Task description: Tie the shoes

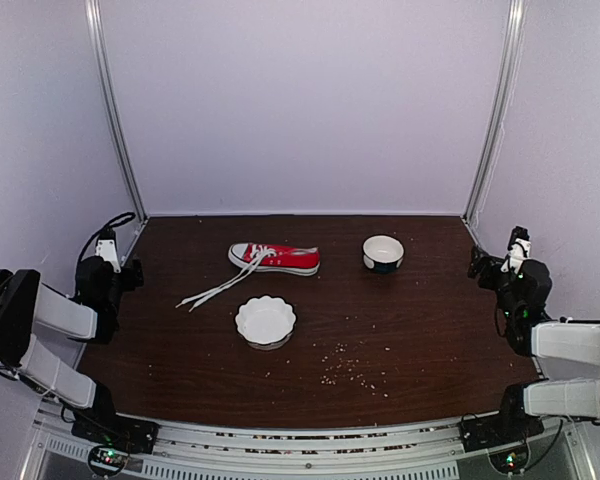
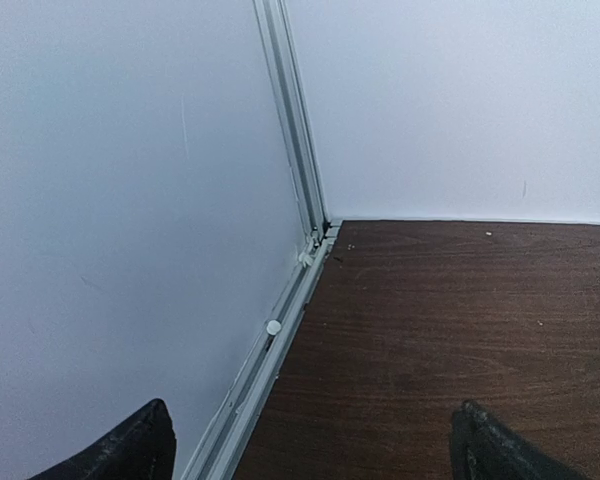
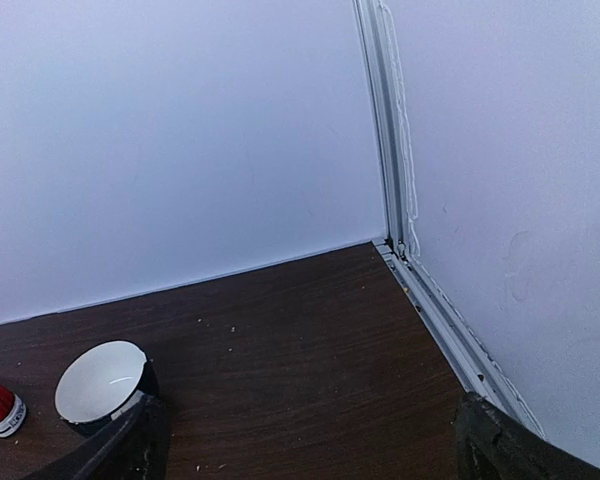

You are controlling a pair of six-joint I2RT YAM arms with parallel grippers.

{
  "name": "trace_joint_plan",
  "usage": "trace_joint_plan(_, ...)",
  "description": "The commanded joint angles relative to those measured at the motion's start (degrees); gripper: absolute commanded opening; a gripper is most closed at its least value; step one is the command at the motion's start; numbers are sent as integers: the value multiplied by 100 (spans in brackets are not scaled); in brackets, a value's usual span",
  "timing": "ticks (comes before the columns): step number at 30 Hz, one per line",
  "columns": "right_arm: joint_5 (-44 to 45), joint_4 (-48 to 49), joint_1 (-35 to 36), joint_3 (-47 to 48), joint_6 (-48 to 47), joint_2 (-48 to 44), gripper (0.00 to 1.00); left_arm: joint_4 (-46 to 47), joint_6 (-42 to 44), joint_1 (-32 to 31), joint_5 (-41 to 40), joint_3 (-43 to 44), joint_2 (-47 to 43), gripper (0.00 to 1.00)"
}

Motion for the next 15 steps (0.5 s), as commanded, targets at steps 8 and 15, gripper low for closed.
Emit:
trace_joint_plan(8,710,-583,-63,445,221,-64,99,-1163,-64,-33,-282,414,-934,98)
trace_joint_plan(15,-11,-483,-137,123,601,-719,100,-1829,261,-1439,-1025,835,-2362,98)
